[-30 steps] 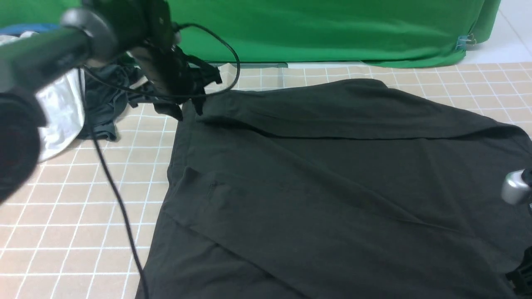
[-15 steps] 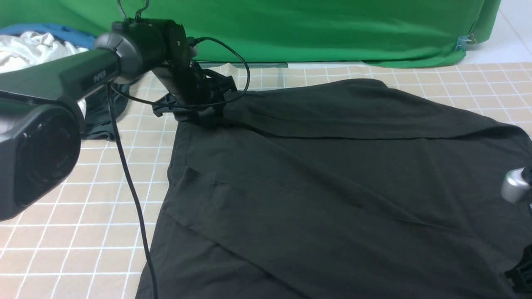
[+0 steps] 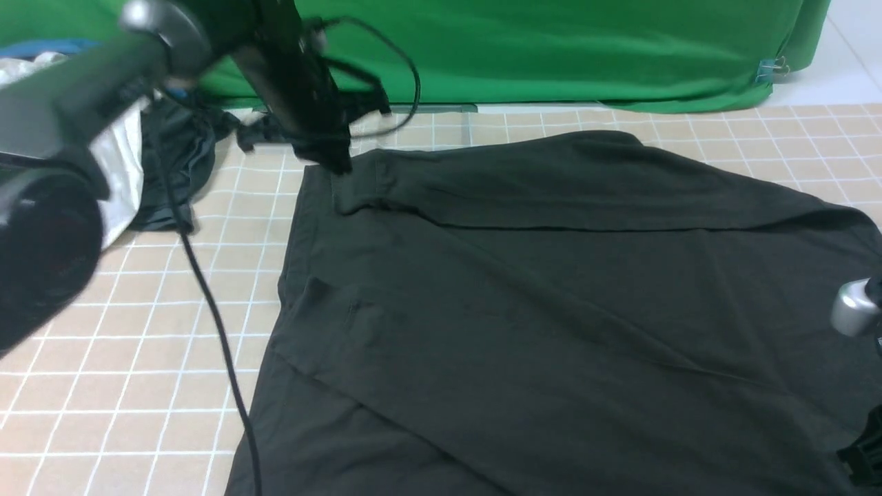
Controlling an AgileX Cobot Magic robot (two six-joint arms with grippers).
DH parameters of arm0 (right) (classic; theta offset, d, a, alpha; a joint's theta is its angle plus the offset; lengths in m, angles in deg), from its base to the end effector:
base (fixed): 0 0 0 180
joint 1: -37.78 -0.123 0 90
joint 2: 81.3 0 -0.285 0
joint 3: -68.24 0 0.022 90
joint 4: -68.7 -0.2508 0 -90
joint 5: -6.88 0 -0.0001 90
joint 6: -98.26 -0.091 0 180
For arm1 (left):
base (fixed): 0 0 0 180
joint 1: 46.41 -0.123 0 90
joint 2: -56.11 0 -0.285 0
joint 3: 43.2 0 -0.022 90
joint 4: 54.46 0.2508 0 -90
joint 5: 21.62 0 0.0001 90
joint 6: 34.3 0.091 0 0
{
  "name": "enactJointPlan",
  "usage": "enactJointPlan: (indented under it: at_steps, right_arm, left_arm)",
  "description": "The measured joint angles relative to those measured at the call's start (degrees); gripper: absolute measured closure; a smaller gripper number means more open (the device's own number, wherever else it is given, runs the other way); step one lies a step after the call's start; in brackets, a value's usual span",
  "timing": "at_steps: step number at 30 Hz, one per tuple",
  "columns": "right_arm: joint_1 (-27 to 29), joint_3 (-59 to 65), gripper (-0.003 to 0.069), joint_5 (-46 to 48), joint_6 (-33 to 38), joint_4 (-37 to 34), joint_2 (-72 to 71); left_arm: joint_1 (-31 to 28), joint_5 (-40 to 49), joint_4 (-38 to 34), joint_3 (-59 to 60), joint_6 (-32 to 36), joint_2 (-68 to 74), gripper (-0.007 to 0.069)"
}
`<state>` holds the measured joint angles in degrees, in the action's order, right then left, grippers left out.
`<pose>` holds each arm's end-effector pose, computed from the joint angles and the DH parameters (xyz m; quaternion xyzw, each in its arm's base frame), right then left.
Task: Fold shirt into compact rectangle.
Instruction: 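Grab the top left corner of the dark shirt with the left gripper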
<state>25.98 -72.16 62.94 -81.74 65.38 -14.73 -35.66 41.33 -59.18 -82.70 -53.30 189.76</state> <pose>0.1571 0.0373 0.2492 -0.0893 0.9836 0.0420 0.1509 0.4741 -0.0968 0.2494 -0.0815 0.9759 -0.0892 0.1815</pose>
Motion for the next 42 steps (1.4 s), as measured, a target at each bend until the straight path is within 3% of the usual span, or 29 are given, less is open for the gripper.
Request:
enactJointPlan:
  at_steps: [9,11,14,20,25,30,36,42]
  right_arm:
    - [0.0,0.0,0.041,-1.2,0.0,0.0,0.0]
    - [0.0,0.0,0.041,-1.7,0.0,0.0,0.0]
    - [0.0,0.0,0.041,-1.9,0.0,0.0,0.0]
    - [0.0,0.0,0.041,-2.3,0.0,0.0,0.0]
    - [0.0,0.0,0.041,-2.7,0.0,0.0,0.0]
    - [0.0,0.0,0.041,-3.2,0.0,0.0,0.0]
    - [0.0,0.0,0.041,-4.1,0.0,0.0,0.0]
    - [0.0,0.0,0.041,-4.6,0.0,0.0,0.0]
  left_arm:
    - [-0.4,1.0,4.7,-0.1,-1.8,-1.8,0.0608]
    - [-0.5,-0.9,4.7,-0.1,-1.4,0.2,0.0578]
    - [-0.5,-3.1,4.7,-0.1,-0.6,3.3,0.05]
    - [-0.4,-6.9,4.7,-0.1,3.7,9.3,0.0254]
    - [-0.1,-8.8,4.7,-0.4,5.0,10.2,0.0177]
    - [0.3,-9.7,5.1,-0.4,6.4,10.3,0.0221]
    - [1.9,-10.0,5.8,-0.6,6.4,10.5,0.0363]
    - [2.0,-10.0,5.9,-0.6,2.6,10.5,0.0368]
